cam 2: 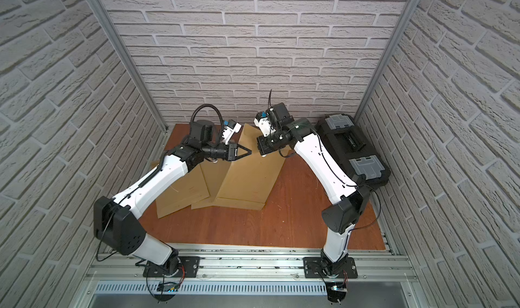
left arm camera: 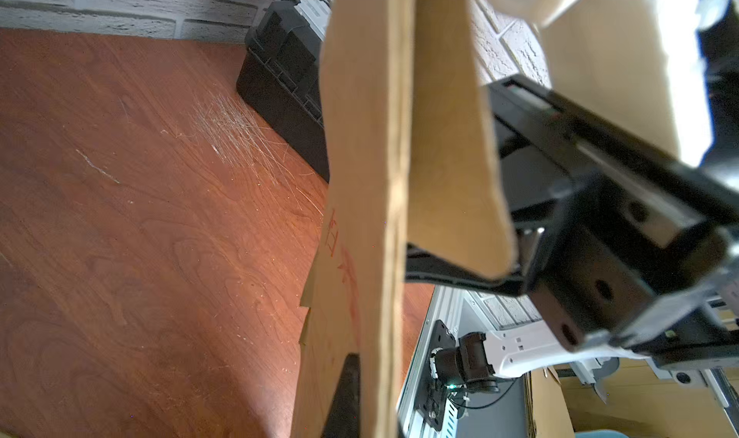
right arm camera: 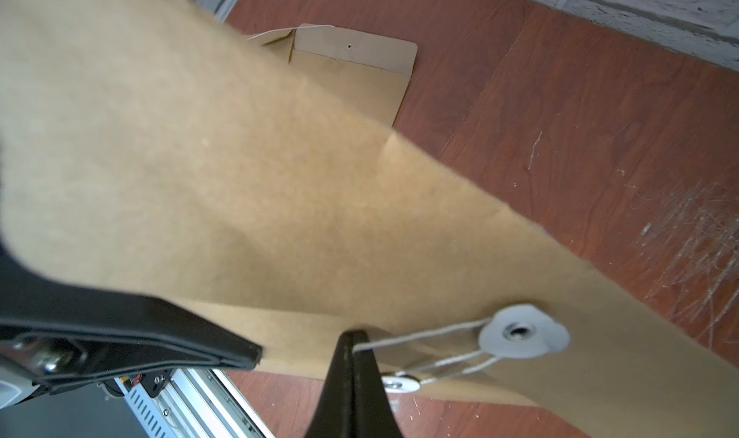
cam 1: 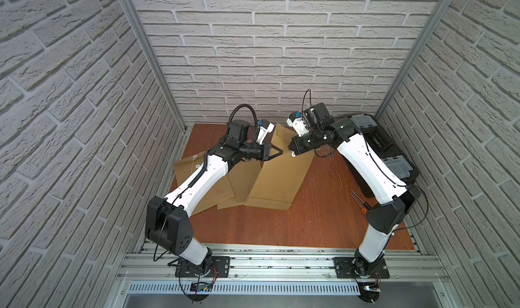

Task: Close the mouth of the file bag
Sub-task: Close the file bag.

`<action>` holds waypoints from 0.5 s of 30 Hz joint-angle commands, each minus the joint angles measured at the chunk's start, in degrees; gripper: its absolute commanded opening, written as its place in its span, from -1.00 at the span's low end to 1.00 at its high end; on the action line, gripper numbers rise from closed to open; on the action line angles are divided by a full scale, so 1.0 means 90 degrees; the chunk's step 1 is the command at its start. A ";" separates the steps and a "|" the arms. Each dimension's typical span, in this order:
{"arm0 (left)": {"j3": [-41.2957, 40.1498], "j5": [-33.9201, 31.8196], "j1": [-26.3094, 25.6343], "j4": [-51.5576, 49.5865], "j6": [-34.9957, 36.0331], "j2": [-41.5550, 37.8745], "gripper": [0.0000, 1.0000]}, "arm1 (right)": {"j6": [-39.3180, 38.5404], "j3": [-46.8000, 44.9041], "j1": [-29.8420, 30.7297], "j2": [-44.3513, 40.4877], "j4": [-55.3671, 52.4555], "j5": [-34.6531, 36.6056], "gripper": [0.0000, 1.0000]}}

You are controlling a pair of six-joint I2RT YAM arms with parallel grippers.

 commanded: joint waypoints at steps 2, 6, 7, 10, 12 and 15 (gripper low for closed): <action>0.0103 0.0154 0.0075 0.0650 -0.0076 -0.0078 -1.00 | 0.0263 -0.0670 -0.0060 -0.0579 0.0932 -0.0428 -0.95; 0.0015 0.0154 0.0198 0.0731 -0.0147 -0.0160 -1.00 | 0.0376 -0.1466 -0.0235 -0.0991 0.1490 -0.0674 -0.95; -0.0004 0.0164 0.0219 0.0756 -0.0174 -0.0181 -1.00 | 0.0410 -0.1663 -0.0284 -0.1105 0.1647 -0.0714 -0.95; -0.0010 0.0186 0.0251 0.0799 -0.0196 -0.0191 -1.00 | 0.0457 -0.2110 -0.0373 -0.1345 0.2022 -0.0710 -0.95; 0.0018 0.0205 0.0250 0.0811 -0.0215 -0.0167 -1.00 | 0.0495 -0.2381 -0.0414 -0.1466 0.2318 -0.0670 -0.95; 0.0060 0.0220 0.0252 0.0821 -0.0232 -0.0162 -1.00 | 0.0533 -0.2743 -0.0470 -0.1573 0.2707 -0.0546 -0.95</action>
